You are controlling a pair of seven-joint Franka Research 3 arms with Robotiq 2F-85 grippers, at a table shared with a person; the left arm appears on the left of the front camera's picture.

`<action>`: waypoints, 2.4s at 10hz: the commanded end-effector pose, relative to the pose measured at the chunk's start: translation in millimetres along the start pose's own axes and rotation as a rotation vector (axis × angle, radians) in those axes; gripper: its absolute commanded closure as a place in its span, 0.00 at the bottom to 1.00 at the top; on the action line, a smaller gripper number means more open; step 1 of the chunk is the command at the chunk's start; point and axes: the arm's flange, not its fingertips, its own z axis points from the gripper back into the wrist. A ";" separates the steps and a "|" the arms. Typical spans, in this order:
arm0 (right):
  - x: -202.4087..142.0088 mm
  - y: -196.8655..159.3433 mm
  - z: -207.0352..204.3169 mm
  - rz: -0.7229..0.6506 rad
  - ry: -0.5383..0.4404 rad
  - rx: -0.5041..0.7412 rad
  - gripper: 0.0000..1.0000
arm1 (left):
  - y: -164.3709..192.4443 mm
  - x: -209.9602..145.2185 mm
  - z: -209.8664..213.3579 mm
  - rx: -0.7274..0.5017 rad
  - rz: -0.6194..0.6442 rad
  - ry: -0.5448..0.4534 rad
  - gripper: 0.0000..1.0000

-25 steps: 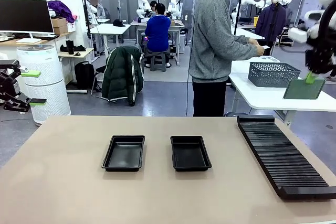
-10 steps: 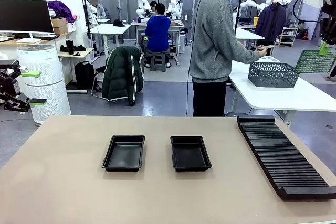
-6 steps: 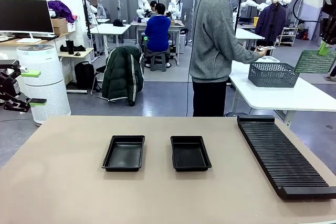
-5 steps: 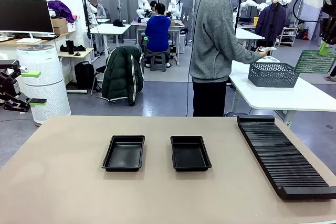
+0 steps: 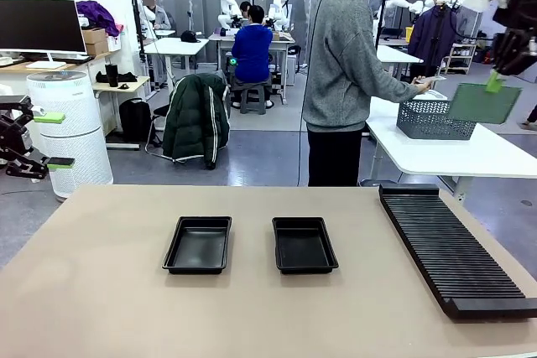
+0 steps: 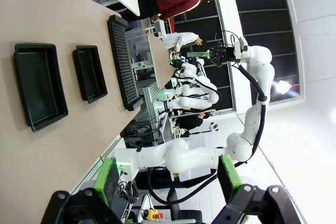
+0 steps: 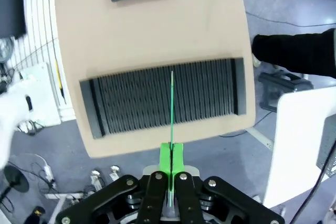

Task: Inspect and transfer BCBs to ESD trays.
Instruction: Pick up the Blank PCB from the PCB Rack and place it in the left ESD tray.

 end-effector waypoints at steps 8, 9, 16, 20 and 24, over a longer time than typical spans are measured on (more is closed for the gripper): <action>219.3 64.2 -100.3 -0.768 -0.163 0.233 0.99 | -0.1 0.0 1.9 -0.002 0.000 -0.004 0.00; 234.2 75.1 -112.5 -0.833 -0.180 0.252 0.99 | -0.1 0.0 1.9 -0.002 0.000 -0.004 0.00; 323.9 127.8 -196.2 -1.169 -0.275 0.347 0.99 | -0.1 0.0 1.9 -0.002 0.000 -0.004 0.00; 349.9 135.9 -251.0 -1.275 -0.415 0.448 0.99 | -0.1 0.0 1.9 -0.002 0.000 -0.004 0.00; 373.0 141.8 -285.0 -1.396 -0.403 0.448 0.99 | -0.1 0.0 1.9 -0.002 0.000 -0.004 0.00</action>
